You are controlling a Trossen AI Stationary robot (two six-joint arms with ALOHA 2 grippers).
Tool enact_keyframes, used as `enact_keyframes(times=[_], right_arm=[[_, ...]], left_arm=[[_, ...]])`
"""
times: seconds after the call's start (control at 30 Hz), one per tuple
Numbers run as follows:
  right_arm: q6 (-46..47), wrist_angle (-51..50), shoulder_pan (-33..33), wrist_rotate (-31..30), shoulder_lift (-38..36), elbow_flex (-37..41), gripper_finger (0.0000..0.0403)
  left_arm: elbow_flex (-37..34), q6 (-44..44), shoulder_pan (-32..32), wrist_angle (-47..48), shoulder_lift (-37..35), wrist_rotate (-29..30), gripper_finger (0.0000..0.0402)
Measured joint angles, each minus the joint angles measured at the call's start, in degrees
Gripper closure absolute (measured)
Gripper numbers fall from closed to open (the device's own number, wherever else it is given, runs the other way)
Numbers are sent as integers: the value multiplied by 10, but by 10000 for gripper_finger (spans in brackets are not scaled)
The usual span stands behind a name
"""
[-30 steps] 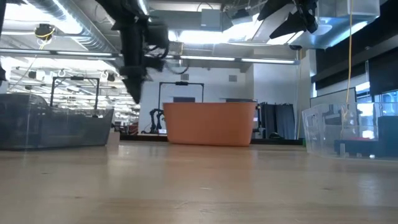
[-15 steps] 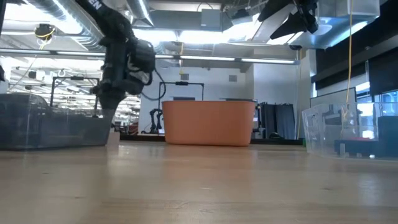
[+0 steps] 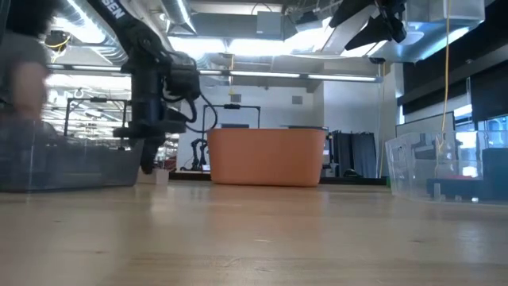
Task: Sort & place blocks by color
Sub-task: Put the top brown block into the black bin
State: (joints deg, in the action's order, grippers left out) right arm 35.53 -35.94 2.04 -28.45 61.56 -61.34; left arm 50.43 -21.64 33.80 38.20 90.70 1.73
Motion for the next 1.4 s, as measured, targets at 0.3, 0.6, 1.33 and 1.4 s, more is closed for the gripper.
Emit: enact_keyframes(times=[0.3,0.6,1.33,1.4], right_arm=[[0,0,0,0,0,0,73],[4,0,0,0,0,0,73],[94,-32,0,0,0,0,73],[95,-32,0,0,0,0,73]], left_arm=[[27,37,-18,-7,-9,1,401],[58,336,58,11,-75,-12,399],[57,634,77,11,-8,-47,197],[57,655,77,13,-6,-42,197]])
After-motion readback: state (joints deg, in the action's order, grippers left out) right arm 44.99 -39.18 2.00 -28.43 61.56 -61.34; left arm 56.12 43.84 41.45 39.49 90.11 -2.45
